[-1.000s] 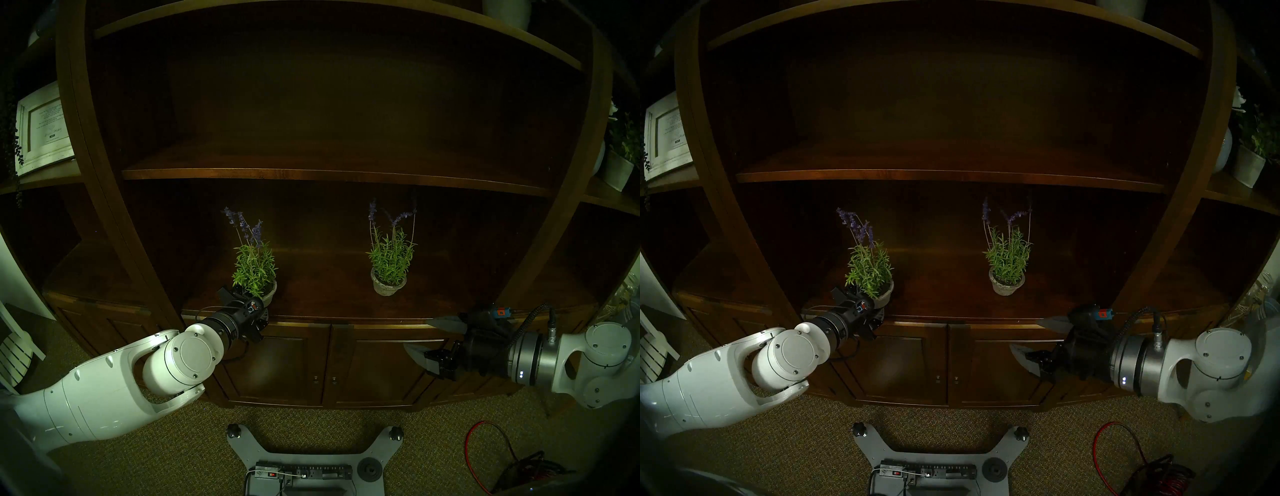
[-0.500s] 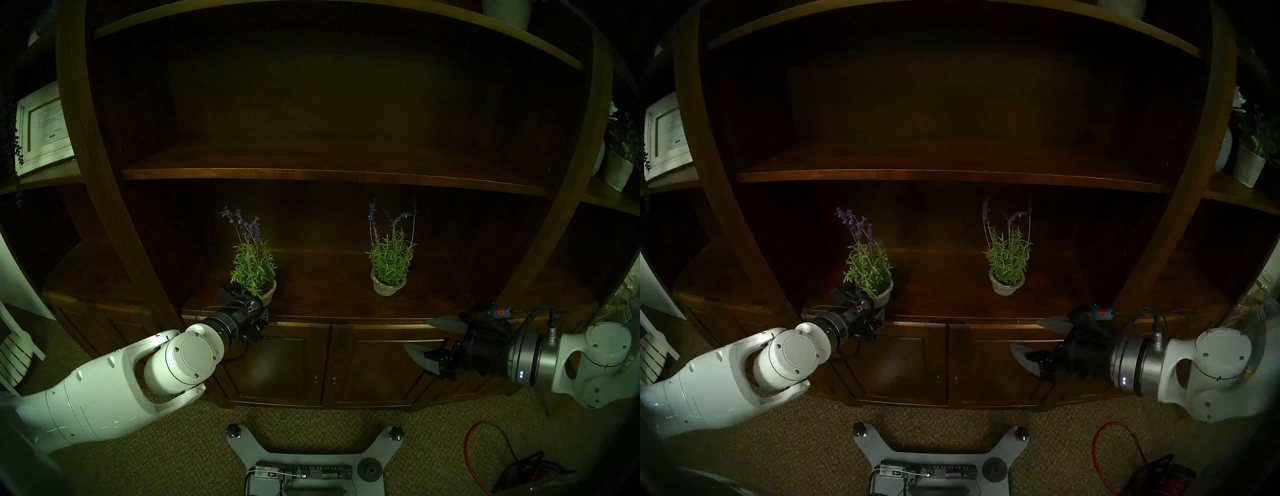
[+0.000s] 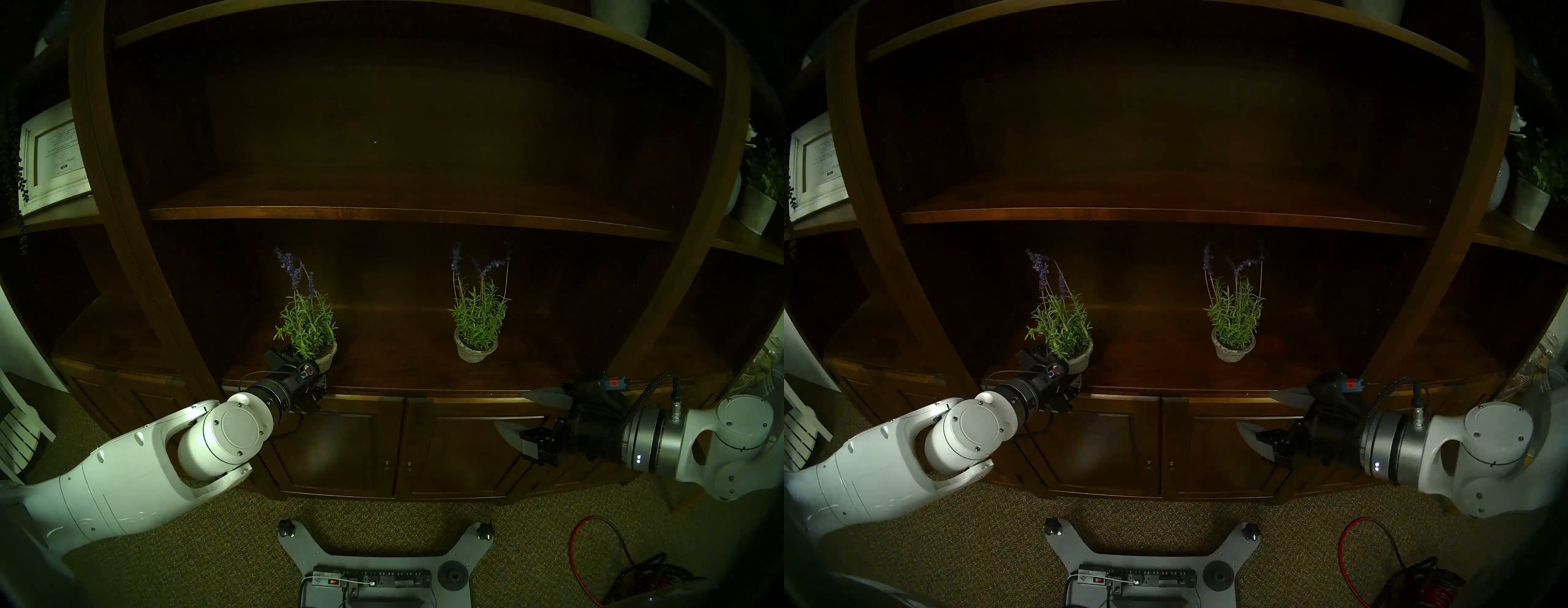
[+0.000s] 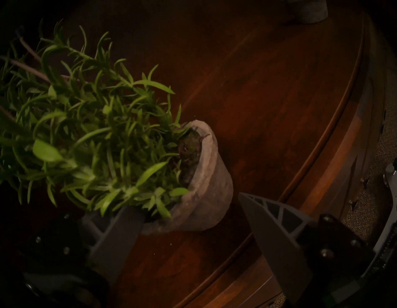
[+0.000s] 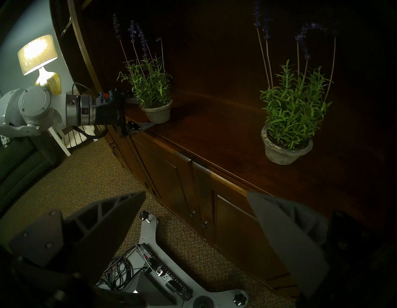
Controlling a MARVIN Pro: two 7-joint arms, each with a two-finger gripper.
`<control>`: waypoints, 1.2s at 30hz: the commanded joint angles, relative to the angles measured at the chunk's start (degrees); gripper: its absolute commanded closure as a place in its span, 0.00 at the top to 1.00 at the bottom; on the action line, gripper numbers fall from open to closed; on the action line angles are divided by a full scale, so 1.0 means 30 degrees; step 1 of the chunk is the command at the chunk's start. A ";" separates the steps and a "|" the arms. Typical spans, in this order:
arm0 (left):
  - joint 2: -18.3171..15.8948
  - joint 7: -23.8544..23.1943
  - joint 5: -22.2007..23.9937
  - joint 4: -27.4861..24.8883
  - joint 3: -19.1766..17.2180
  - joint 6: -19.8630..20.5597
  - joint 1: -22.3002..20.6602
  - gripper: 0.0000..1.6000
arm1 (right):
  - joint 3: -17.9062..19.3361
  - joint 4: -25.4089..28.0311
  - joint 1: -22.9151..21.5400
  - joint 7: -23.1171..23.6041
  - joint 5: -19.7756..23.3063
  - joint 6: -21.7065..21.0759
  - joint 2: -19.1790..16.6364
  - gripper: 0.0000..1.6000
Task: Place the fake decorative plant upright
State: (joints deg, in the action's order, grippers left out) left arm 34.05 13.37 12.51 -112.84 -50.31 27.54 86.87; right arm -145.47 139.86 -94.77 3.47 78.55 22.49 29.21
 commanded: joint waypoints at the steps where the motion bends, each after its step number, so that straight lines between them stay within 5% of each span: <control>1: -0.0268 0.0061 0.0049 -0.0400 -0.0165 0.0069 0.0060 0.82 | 0.0153 0.0047 -0.0263 0.0016 0.0041 0.0274 0.0021 1.00; 36: -0.0239 0.0823 0.0472 -0.0276 -0.0463 0.0070 -0.0042 1.00 | 0.0156 0.0047 -0.0263 0.0014 0.0040 0.0262 0.0018 1.00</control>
State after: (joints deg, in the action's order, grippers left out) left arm 32.71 15.49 14.23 -113.91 -50.76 27.84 88.39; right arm -145.48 139.86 -94.77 3.47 78.55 22.49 29.21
